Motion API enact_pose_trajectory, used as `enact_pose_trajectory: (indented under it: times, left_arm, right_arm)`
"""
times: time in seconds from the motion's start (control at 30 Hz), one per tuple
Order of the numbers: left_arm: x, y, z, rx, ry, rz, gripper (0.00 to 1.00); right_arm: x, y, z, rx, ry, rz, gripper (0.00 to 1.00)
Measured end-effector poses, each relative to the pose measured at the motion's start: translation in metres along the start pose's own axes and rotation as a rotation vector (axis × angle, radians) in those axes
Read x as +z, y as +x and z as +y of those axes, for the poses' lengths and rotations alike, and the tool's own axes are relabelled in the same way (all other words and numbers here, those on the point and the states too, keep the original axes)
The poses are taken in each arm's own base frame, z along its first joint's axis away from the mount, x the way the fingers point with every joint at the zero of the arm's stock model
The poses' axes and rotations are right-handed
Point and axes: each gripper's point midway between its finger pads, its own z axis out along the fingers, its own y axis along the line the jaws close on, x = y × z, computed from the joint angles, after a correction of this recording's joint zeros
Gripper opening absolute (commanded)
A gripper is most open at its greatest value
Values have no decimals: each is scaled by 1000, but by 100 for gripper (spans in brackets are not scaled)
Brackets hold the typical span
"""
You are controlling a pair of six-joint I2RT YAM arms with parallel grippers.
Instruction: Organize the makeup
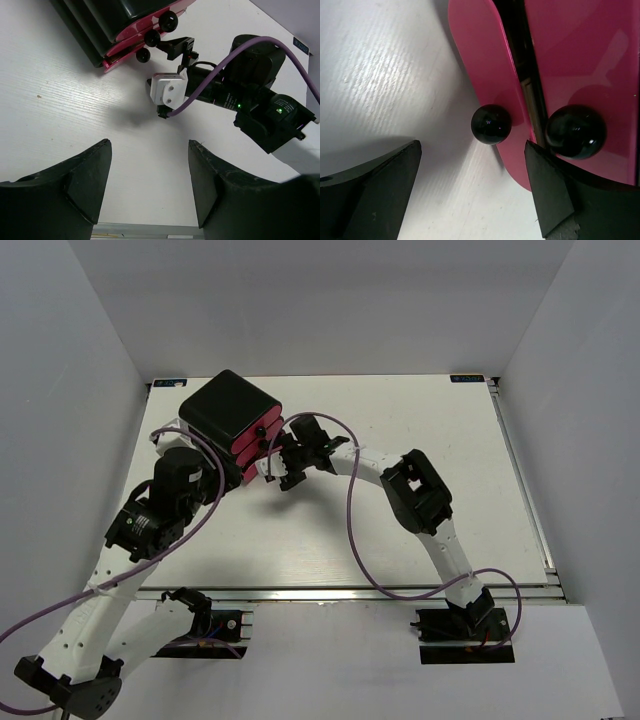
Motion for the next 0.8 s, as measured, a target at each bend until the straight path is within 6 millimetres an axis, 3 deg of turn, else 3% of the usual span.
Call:
enact_pose_trajectory:
  times: [0.17, 0.3, 0.33, 0.47, 0.6, 0.8]
  left_arm:
    - [-5, -1, 4, -16, -8, -10, 73]
    - [-8, -1, 6, -32, -7, -21, 73]
    - [-8, -1, 7, -34, -8, -23, 73]
    - [-8, -1, 8, -38, -14, -25, 73]
    - [-8, -2, 9, -38, -20, -28, 73]
    - [-10, -3, 10, -47, -21, -35, 73]
  right_arm:
    - [4, 0, -4, 14, 10, 1, 86]
    - [5, 5, 1, 56, 3, 16, 41]
    - [6, 7, 4, 67, 1, 25, 35]
    - [9, 12, 13, 110, -8, 30, 27]
    - [10, 13, 15, 125, -2, 30, 9]
    - [10, 11, 16, 119, -13, 23, 21]
